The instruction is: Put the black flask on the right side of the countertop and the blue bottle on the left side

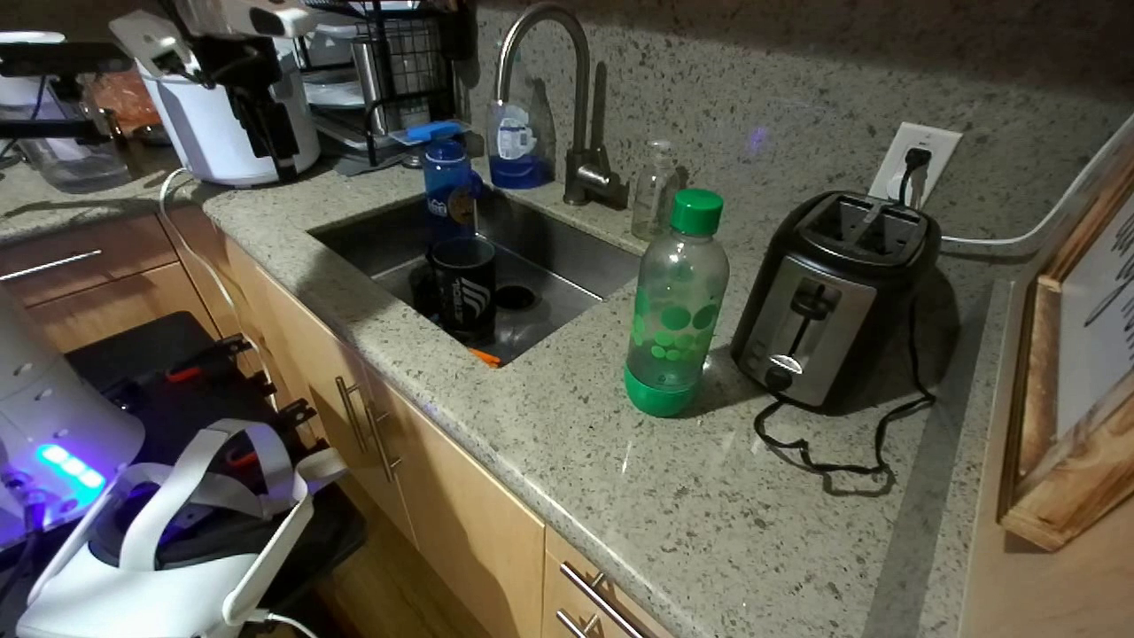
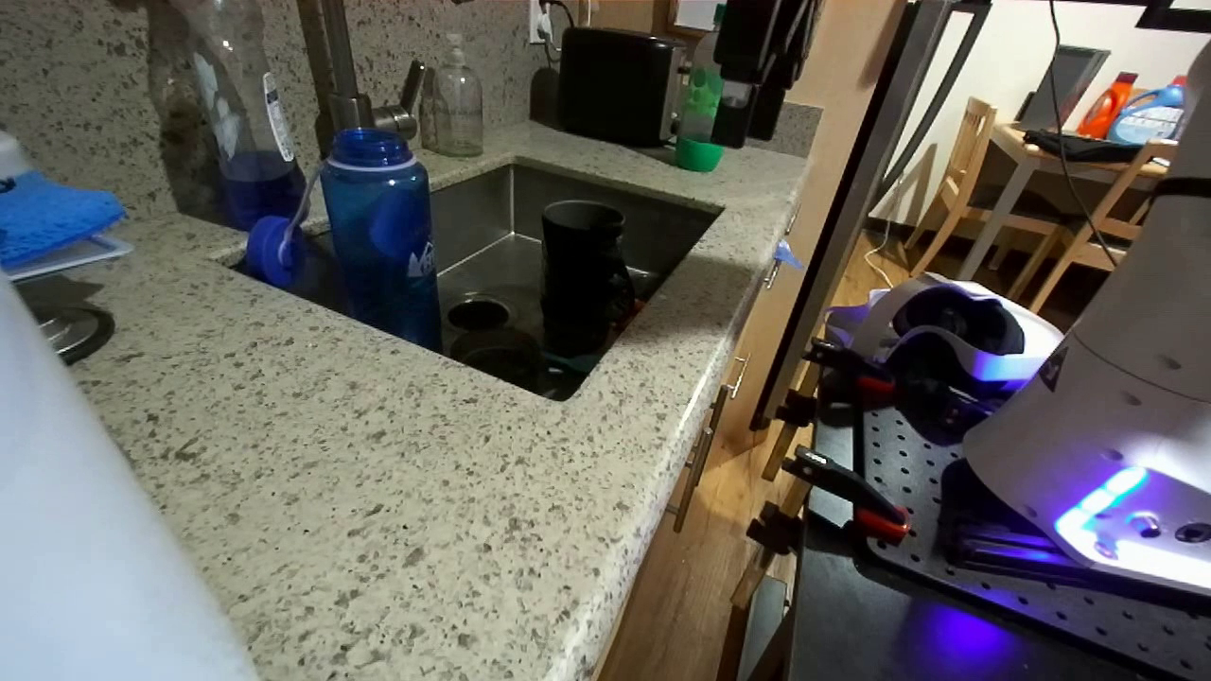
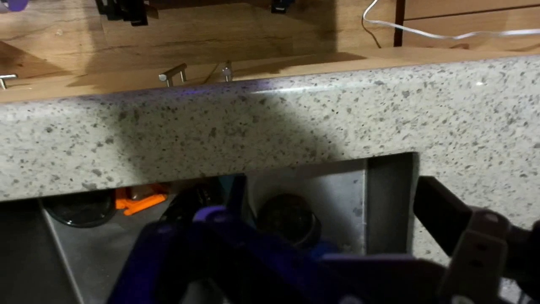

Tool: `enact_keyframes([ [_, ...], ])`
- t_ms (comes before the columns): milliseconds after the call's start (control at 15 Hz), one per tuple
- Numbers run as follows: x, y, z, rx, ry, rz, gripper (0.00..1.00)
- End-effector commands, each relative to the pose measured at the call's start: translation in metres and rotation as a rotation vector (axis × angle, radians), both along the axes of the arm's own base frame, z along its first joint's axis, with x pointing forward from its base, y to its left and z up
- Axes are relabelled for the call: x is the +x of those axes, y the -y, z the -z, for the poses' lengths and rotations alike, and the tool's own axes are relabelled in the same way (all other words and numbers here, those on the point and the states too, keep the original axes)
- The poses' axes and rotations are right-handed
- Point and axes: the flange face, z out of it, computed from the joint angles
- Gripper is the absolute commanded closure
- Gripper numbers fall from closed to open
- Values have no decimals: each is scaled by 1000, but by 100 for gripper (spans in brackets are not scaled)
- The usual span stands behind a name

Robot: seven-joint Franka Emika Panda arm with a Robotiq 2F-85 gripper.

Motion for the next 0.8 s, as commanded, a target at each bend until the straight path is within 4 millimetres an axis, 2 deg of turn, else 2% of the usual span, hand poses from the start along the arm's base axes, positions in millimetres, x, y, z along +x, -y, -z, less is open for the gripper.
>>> enact_keyframes([
  [0, -2, 44, 16, -11, 26, 114, 0],
  [67, 7, 57, 12, -10, 36, 148, 0],
  [200, 8, 72, 9, -2, 70, 196, 0],
  [267, 8, 69, 4, 6, 88, 191, 0],
  [733, 10, 70, 10, -9, 60, 187, 0],
])
